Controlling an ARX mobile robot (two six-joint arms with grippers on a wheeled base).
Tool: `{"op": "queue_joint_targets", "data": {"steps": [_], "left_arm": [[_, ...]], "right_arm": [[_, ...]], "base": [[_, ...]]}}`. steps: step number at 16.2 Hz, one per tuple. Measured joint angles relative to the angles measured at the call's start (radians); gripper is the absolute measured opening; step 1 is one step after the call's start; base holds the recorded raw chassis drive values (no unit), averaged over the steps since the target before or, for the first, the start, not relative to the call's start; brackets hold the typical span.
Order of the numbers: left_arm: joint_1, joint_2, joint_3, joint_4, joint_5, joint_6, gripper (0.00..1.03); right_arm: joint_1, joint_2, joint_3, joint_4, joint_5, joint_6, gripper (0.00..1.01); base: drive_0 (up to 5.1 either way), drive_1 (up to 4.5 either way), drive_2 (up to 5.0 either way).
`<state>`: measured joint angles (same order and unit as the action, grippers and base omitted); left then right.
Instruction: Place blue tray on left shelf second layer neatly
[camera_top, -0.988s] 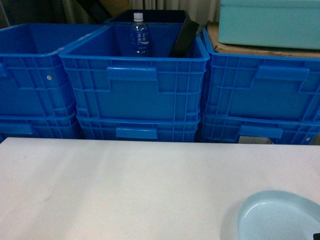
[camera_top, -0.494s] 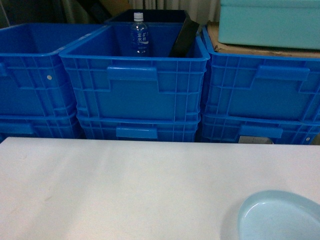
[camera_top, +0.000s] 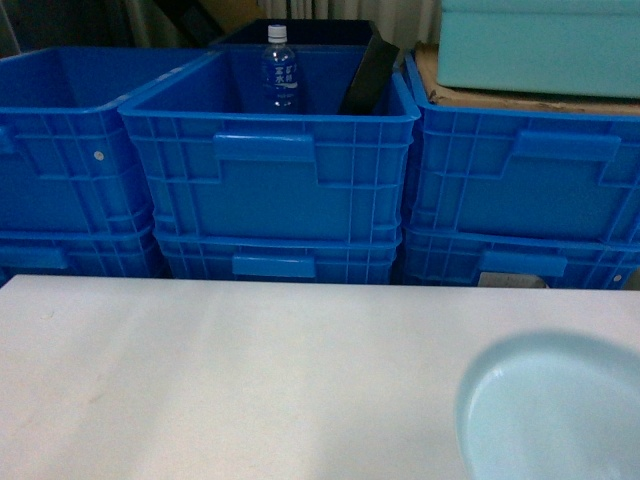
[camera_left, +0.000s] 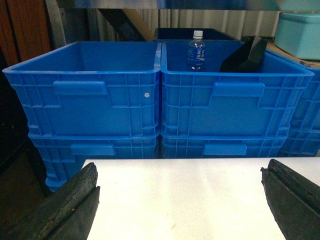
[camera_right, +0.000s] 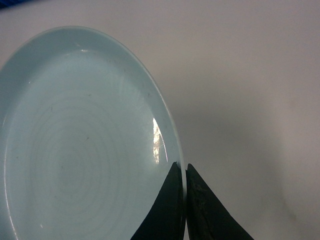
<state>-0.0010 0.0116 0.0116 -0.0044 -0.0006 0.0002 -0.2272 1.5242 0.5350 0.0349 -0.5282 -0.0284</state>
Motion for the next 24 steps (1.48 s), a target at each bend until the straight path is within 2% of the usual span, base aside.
{"op": "queue_joint_targets", "data": {"steps": [1,2,3,4,5,6,7,8,9,11,12,14,16,19,24], "left_arm": [[0.0,0.0,0.0,0.0,0.0,0.0,0.98],[0.0,0.0,0.0,0.0,0.0,0.0,0.98],[0.0,0.0,0.0,0.0,0.0,0.0,0.98],[0.0,0.0,0.0,0.0,0.0,0.0,0.98],[0.0,0.0,0.0,0.0,0.0,0.0,0.98],[0.0,0.0,0.0,0.0,0.0,0.0,0.98],[0.0,0.0,0.0,0.0,0.0,0.0,0.98],[0.0,0.0,0.0,0.0,0.0,0.0,0.98],[0.0,0.0,0.0,0.0,0.0,0.0,0.98],[0.0,0.0,0.0,0.0,0.0,0.0,0.98],[0.0,0.0,0.0,0.0,0.0,0.0,0.98],[0.0,0.0,0.0,0.0,0.0,0.0,0.98],[0.0,0.0,0.0,0.0,0.0,0.0,0.98],[0.0,0.0,0.0,0.0,0.0,0.0,0.98],[0.0,0.0,0.0,0.0,0.0,0.0,0.98]], "right_arm": [[0.005,-0.14,0.056,-0.065,-0.037,-0.024,0.02],[0.005,-0.243,0.076,-0.098,-0.044,-0.045,0.02],[0.0,-0.318,0.07,-0.112,-0.048,-0.063,0.02],[-0.01,-0.403,0.037,-0.07,-0.026,-0.098,0.02],[-0.033,-0.496,-0.01,0.008,0.003,-0.132,0.02],[-0.042,-0.601,-0.071,0.099,0.052,-0.159,0.02],[0.057,-0.855,-0.241,0.211,0.159,-0.166,0.02],[0.084,-0.863,-0.251,0.224,0.191,-0.151,0.02],[0.116,-0.836,-0.251,0.244,0.248,-0.134,0.02],[0.208,-0.787,-0.273,0.316,0.349,-0.119,0.02],[0.222,-0.754,-0.273,0.355,0.375,-0.11,0.02],[0.233,-0.721,-0.276,0.357,0.428,-0.095,0.02],[0.296,-0.715,-0.278,0.394,0.485,-0.092,0.02],[0.319,-0.708,-0.288,0.39,0.499,-0.069,0.02],[0.319,-0.708,-0.288,0.393,0.499,-0.068,0.02]], "base": [[0.0,0.0,0.0],[0.0,0.0,0.0],[0.0,0.0,0.0],[0.0,0.0,0.0],[0.0,0.0,0.0],[0.0,0.0,0.0],[0.0,0.0,0.0],[0.0,0.0,0.0],[0.0,0.0,0.0],[0.0,0.0,0.0],[0.0,0.0,0.0],[0.0,0.0,0.0],[0.0,0.0,0.0],[0.0,0.0,0.0],[0.0,0.0,0.0]]}}
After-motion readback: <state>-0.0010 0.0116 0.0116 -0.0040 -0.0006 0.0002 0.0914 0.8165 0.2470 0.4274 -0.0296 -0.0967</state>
